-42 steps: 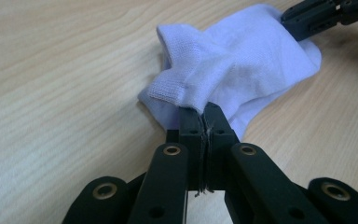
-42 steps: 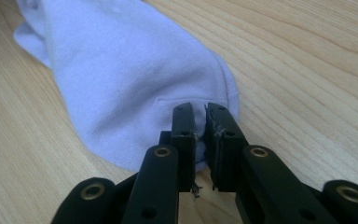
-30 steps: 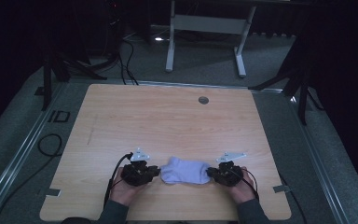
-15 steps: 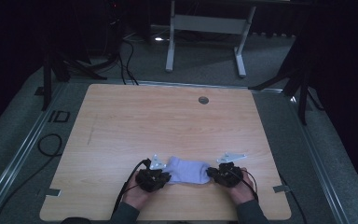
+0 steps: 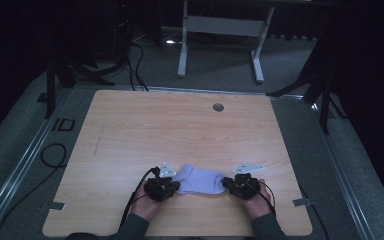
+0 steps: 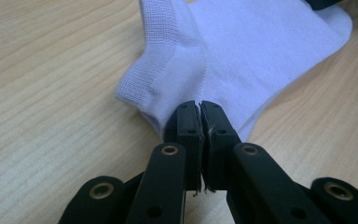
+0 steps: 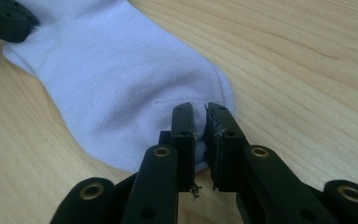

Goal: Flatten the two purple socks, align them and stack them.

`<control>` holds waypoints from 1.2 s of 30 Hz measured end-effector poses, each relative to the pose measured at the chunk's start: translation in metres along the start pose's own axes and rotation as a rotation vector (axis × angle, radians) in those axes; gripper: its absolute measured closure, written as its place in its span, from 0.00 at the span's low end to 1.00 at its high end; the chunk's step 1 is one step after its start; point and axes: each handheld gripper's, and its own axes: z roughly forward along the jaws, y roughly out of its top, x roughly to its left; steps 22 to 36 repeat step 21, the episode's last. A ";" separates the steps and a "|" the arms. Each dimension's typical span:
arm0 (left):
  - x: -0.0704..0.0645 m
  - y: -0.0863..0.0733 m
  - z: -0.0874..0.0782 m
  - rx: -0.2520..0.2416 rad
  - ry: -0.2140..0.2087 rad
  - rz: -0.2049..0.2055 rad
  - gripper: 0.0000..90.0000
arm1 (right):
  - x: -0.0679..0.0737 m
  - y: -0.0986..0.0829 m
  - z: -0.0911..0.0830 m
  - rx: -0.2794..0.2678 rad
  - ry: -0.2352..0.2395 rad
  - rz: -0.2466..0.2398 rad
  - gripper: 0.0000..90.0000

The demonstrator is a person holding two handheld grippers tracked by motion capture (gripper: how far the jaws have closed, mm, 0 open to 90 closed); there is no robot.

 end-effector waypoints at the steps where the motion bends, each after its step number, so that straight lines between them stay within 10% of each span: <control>1: 0.000 0.000 0.000 -0.001 0.002 -0.002 0.96 | 0.000 0.000 0.001 -0.001 -0.004 0.003 0.90; 14: 0.008 0.004 -0.020 -0.124 0.022 -0.028 0.91 | -0.003 0.005 -0.012 -0.123 -0.035 0.028 0.82; 36: 0.019 0.004 -0.027 -0.141 0.051 -0.053 0.91 | -0.014 0.003 -0.018 -0.150 -0.068 0.059 0.81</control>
